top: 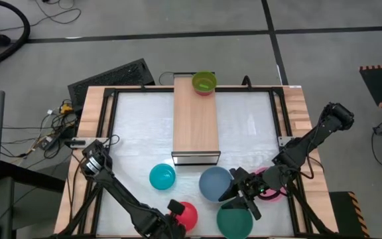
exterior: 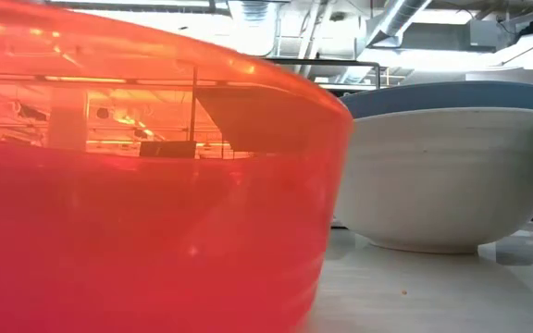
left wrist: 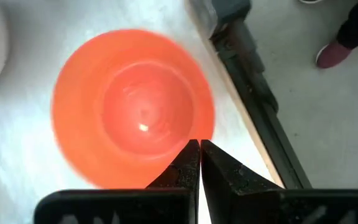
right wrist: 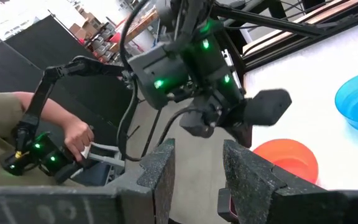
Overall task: Place and stack bowls onto a shelf
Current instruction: Stack the orange bowl on top of the green bowl on the shelf
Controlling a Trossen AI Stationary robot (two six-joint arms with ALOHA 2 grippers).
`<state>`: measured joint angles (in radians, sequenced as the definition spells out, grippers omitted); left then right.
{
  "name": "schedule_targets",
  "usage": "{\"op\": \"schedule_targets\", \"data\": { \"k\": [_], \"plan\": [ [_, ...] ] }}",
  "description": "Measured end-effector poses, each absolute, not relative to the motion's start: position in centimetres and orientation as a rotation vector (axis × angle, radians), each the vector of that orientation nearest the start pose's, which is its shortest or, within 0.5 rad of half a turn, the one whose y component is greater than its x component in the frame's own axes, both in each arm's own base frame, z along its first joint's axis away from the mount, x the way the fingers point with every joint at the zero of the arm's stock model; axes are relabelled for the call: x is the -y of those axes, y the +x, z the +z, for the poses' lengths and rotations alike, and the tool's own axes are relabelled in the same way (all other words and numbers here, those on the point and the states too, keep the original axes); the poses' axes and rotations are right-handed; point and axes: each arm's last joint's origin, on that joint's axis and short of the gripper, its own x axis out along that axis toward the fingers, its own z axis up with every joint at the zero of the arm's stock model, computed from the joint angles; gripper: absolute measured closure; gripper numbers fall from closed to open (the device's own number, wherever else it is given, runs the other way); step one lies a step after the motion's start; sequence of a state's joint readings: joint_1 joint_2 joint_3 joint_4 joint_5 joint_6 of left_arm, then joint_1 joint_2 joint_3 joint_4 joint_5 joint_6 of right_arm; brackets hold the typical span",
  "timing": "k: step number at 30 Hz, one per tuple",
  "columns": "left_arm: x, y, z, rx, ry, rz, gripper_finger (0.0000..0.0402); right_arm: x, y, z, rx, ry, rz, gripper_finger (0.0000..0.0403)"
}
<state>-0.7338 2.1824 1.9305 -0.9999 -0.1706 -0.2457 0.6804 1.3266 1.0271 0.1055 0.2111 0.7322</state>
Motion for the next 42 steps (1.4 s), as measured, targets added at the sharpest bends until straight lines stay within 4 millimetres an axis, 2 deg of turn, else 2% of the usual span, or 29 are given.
{"op": "schedule_targets", "data": {
  "k": [11, 17, 22, 31, 38, 42],
  "plan": [
    [28.3, 32.6, 27.0, -1.114, 0.243, -0.194, 0.0401, -18.4, 24.0, 32.6, -0.334, 0.625, 0.372, 0.0242],
    [27.9, 32.9, 27.5, -1.090, 0.229, -0.186, 0.0401, -18.1, 24.2, 32.6, -0.333, 0.624, 0.357, 0.0242],
    [28.1, 33.1, 27.5, -1.090, 0.235, -0.273, 0.0369, -18.1, 24.1, 32.4, -0.345, 0.617, 0.352, 0.0242],
    [28.2, 33.3, 27.5, -1.071, 0.280, -0.330, 0.0252, -18.1, 24.1, 32.4, -0.347, 0.597, 0.353, 0.0242],
    [28.1, 33.2, 23.8, -1.108, 0.263, -0.340, 0.0197, -18.1, 24.1, 32.4, -0.348, 0.588, 0.353, 0.0242],
    [28.0, 33.2, 23.0, -1.104, 0.312, -0.342, 0.0185, -18.1, 24.1, 32.3, -0.353, 0.586, 0.351, 0.0242]
  ]
}}
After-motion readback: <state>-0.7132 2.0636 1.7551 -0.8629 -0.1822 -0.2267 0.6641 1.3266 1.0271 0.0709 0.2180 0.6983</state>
